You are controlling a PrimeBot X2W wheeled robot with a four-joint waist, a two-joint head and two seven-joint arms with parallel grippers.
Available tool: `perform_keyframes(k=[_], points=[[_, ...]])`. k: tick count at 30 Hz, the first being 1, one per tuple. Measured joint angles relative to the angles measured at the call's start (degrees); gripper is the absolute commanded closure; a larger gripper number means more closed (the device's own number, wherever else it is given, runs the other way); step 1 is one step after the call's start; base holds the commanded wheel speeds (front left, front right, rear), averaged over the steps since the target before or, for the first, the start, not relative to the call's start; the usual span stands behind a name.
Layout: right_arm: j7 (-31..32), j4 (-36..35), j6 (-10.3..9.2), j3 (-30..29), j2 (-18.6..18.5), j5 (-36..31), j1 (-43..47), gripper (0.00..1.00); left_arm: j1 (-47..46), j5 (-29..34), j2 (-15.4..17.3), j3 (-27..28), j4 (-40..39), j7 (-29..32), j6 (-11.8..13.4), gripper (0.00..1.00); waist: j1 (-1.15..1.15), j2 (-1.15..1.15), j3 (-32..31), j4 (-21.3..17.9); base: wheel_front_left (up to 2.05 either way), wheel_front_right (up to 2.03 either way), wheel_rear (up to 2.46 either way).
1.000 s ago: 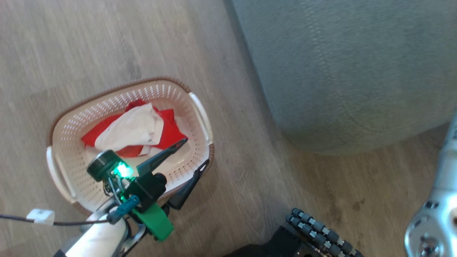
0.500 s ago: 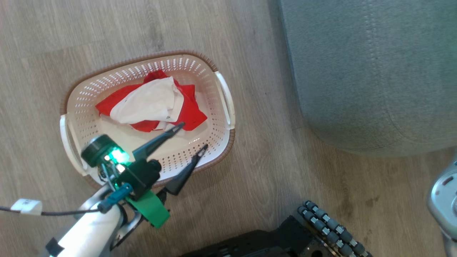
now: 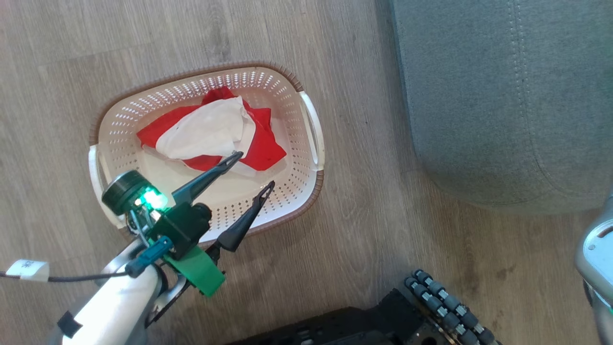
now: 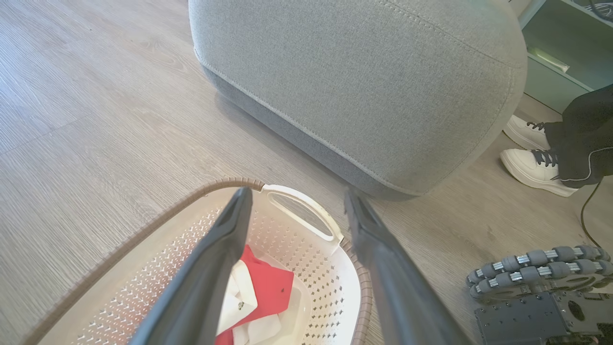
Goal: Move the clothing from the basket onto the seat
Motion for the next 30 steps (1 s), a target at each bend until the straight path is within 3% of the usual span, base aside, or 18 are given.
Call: perform_keyframes(k=[1,2,9,18,30], points=[[-0.18,0.05,0.0,-0.42,0.12,-0.51,0.0,0.54,0.0,0.0,-0.03,-0.04,0.02,0.01,0.0,0.0,0.0,0.0,-0.16,0.0,0.0,0.0,0.0],[-0.62,0.03,0.0,-0.87,0.16,-1.24,0.01,0.0,-0.01,-0.01,-0.09,-0.04,0.03,0.01,0.0,0.0,0.0,0.0,-0.35,0.0,0.0,0.0,0.0],[-1.26,0.63,0.0,-3.11,0.69,-3.67,0.1,0.0,0.05,-0.01,-0.98,0.01,0.51,0.01,0.0,0.0,0.0,0.0,-2.54,-0.27,0.0,0.0,0.0],[-1.51,4.54,0.0,-1.15,0.76,-5.08,2.04,0.0,0.75,-0.44,-3.99,-0.03,2.22,0.01,-0.01,0.0,0.0,0.0,-7.69,-1.27,0.0,0.0,0.0],[3.57,17.39,0.0,6.37,-5.09,-3.16,4.53,0.0,4.31,-0.43,-8.75,0.58,4.9,0.0,0.0,0.0,-0.01,0.0,-17.13,-2.63,0.0,0.0,0.0]])
